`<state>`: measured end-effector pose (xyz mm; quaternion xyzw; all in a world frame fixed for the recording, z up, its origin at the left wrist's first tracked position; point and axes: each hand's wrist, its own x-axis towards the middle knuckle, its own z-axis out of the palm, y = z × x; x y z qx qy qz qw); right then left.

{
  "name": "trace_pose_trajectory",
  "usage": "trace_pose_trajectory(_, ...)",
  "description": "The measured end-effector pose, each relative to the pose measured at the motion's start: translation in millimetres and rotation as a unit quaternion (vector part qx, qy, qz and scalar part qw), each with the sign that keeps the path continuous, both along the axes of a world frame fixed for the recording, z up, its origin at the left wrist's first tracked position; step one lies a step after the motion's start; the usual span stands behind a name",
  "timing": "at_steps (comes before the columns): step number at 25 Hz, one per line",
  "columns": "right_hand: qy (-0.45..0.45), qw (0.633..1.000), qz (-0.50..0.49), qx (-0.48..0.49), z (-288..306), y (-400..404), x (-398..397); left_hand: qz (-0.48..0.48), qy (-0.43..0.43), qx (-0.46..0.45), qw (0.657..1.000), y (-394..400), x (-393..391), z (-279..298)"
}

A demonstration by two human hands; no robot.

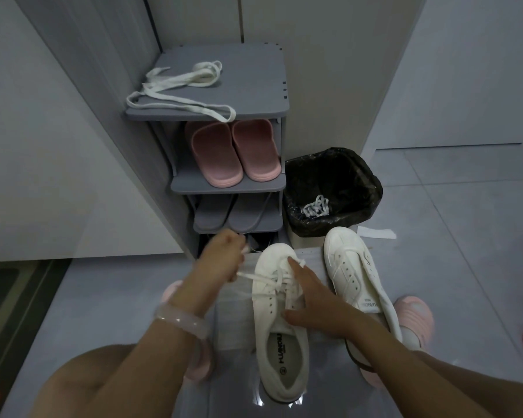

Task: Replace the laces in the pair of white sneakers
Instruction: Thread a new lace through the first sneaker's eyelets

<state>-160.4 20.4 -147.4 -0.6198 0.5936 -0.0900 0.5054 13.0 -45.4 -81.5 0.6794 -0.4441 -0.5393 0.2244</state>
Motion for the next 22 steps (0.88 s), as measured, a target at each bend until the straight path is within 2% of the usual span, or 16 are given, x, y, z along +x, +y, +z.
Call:
trace_pose_trajectory(1, -0.005, 1.0, -0.005, 0.0, -0.5, -0.8, 0.9, -0.092, -0.121, -0.03, 0.988, 4.6, -3.4, -13.5)
trace_pose_trajectory(3, -0.006, 1.0, -0.009, -0.009, -2.1, -1.6, 2.5, -0.291, -0.272, -0.068, 0.915, 16.4, -6.8, -34.6)
trace_pose_trajectory(4, -0.007, 1.0, -0.009, -0.014, -3.2, -1.7, 3.1, -0.357, -0.302, -0.061, 0.882, 21.3, -8.8, -39.9)
trace_pose_trajectory(5, -0.008, 1.0, -0.011, -0.016, -4.5, -2.1, 3.4, -0.392, -0.311, -0.051, 0.864, 24.5, -11.3, -44.2)
trace_pose_trajectory(10, -0.004, 1.0, -0.008, -0.017, -5.2, -3.0, 3.9, -0.424, -0.315, -0.074, 0.846, 23.3, -18.5, -52.9)
trace_pose_trajectory(12, 0.0, 1.0, -0.011, -0.013, -4.6, -3.1, 3.2, -0.422, -0.272, -0.095, 0.86, 20.9, -18.4, -46.5)
trace_pose_trajectory(13, 0.0, 1.0, -0.015, -0.01, -5.0, -3.0, 2.9, -0.395, -0.218, -0.097, 0.887, 19.9, -18.0, -39.8)
trace_pose_trajectory(15, -0.011, 1.0, -0.028, 0.001, -5.8, -3.2, 1.7, -0.254, -0.033, -0.056, 0.965, 12.4, -12.4, -16.8)
trace_pose_trajectory(16, -0.018, 0.999, -0.032, 0.005, -5.7, -2.9, 0.8, -0.152, 0.085, -0.03, 0.984, 6.3, -5.4, -3.2)
trace_pose_trajectory(17, -0.022, 0.999, -0.033, 0.008, -5.5, -2.7, -0.4, -0.056, 0.195, -0.019, 0.979, -1.1, 2.6, 7.4)
trace_pose_trajectory(18, -0.024, 0.999, -0.028, 0.011, -5.4, -2.1, -1.6, 0.006, 0.259, -0.028, 0.965, -8.2, 10.2, 12.9)
trace_pose_trajectory(19, -0.023, 0.999, -0.019, 0.015, -5.0, -1.4, -2.5, 0.03, 0.263, -0.044, 0.963, -12.2, 14.9, 14.7)
trace_pose_trajectory(22, 0.003, 0.999, -0.039, 0.013, -0.9, -1.9, -2.5, 0.0, 0.182, -0.031, 0.983, -6.8, 8.1, 8.3)
